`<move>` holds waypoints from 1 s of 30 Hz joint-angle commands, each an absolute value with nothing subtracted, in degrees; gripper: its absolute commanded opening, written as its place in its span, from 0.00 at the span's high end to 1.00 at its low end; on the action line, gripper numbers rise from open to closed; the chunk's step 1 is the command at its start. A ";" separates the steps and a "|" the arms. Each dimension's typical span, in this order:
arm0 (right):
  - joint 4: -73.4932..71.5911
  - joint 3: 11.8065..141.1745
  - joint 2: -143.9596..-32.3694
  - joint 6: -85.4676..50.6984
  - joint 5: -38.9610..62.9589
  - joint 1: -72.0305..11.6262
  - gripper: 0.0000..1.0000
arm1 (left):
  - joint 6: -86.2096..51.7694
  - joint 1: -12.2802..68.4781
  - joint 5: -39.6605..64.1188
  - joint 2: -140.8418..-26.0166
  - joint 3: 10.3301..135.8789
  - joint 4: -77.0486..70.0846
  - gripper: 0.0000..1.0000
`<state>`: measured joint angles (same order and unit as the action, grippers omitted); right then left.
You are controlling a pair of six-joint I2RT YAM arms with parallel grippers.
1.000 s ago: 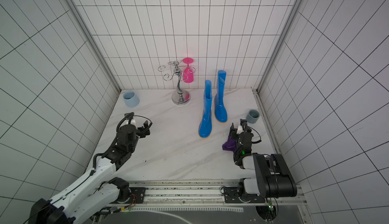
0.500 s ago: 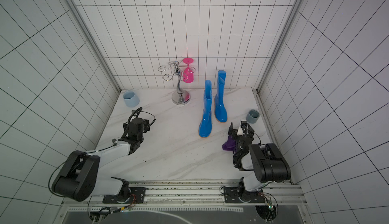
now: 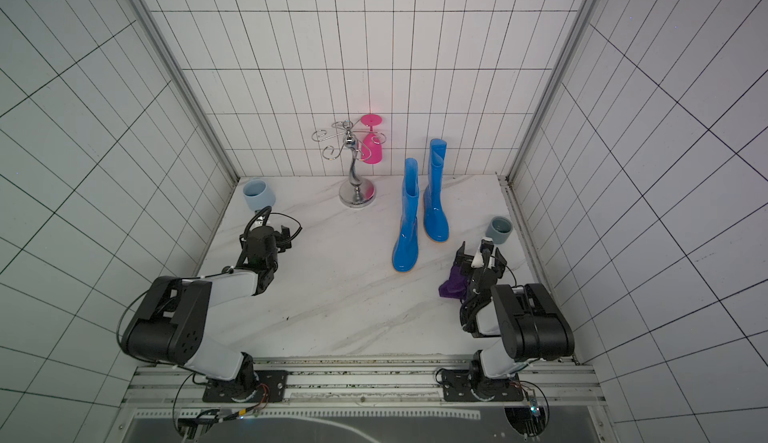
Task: Wipe the rubber boots with a cloth
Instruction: Reset both arms
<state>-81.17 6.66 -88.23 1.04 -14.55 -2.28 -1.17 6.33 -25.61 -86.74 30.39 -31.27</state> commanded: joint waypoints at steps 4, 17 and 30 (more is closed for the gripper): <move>-80.99 9.73 -88.20 3.34 -9.58 -2.24 0.01 | -5.08 2.40 -16.93 -84.92 21.71 -49.93 0.02; -78.52 11.15 -88.29 2.75 -8.87 -1.83 0.01 | -2.07 4.91 -16.86 -89.34 19.48 -57.62 0.02; -73.64 13.75 -88.57 1.49 -5.62 0.13 0.01 | -0.55 7.26 -21.00 -89.36 20.91 -54.87 0.02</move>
<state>-73.30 10.11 -88.25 1.32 -6.50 -0.38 -1.89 6.70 -19.27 -89.86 19.70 -55.18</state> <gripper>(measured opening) 0.995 0.978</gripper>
